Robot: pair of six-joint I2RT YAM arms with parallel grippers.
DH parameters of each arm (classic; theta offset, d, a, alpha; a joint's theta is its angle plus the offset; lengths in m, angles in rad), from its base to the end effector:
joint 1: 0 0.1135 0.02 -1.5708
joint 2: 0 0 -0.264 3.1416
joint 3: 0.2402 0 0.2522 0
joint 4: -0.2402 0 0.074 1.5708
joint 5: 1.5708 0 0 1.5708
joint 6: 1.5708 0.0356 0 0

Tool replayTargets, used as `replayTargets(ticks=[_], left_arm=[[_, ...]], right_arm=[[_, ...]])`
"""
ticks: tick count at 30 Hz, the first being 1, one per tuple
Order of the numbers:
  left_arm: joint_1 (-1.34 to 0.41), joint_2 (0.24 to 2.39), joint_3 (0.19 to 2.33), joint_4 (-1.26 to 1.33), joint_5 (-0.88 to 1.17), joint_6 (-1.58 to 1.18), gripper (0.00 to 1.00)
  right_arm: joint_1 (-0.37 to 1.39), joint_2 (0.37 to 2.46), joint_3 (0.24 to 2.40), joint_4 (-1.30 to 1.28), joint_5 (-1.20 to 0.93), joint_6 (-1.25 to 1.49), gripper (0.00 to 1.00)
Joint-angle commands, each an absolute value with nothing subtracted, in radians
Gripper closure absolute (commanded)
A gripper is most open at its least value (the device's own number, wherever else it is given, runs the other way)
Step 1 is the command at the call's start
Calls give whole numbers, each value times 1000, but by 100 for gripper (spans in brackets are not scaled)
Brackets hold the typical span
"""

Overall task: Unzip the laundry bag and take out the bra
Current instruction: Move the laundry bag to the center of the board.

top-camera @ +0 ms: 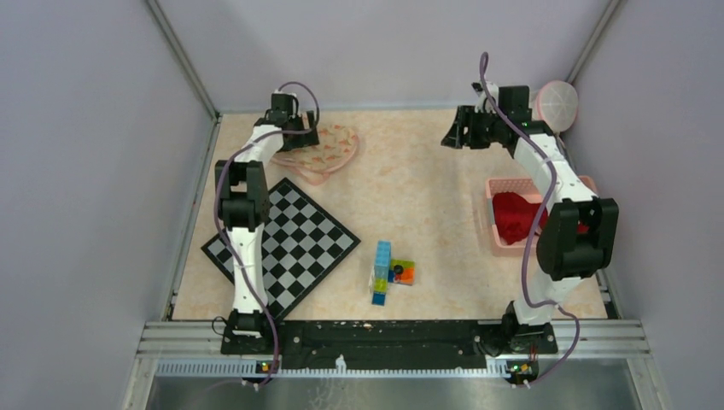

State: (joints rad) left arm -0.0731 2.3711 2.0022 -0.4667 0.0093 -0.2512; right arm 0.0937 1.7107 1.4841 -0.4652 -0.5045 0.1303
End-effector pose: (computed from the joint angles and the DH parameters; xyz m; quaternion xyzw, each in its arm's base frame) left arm 0.5316 -0.0393 0.1837 -0.0813 0.9296 -0.0623 0.3540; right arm 0.3867 0.0536 0.3113 -0.0901 0.8781 0.2705 0.3842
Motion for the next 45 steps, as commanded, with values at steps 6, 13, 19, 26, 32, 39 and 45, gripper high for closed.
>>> replayTargets(ticks=[6,13,19,26,32,39,45], left_arm=[[-100,2117,1934,-267,251,-52,1],[-107,2024,1847,-297,285,32,1],[-107,1948,1725,-289,275,24,1],[-107,1901,1632,-299,276,24,1],[-107,1899,1625,-336,274,24,1],[-108,1895,1652,-362,261,47,1],[-107,1890,1662,-397,222,53,1]], right_arm=[[12,1813,1734,-409,-352,49,41],[-107,1935,1858,-381,-267,-11,41],[-207,2087,1988,-389,-212,-114,41],[-247,2242,2114,-346,-119,-241,40],[-249,2345,2201,-277,-70,-306,41],[-248,2483,2334,-274,-14,-347,42],[-248,2520,2335,-248,43,-412,45]])
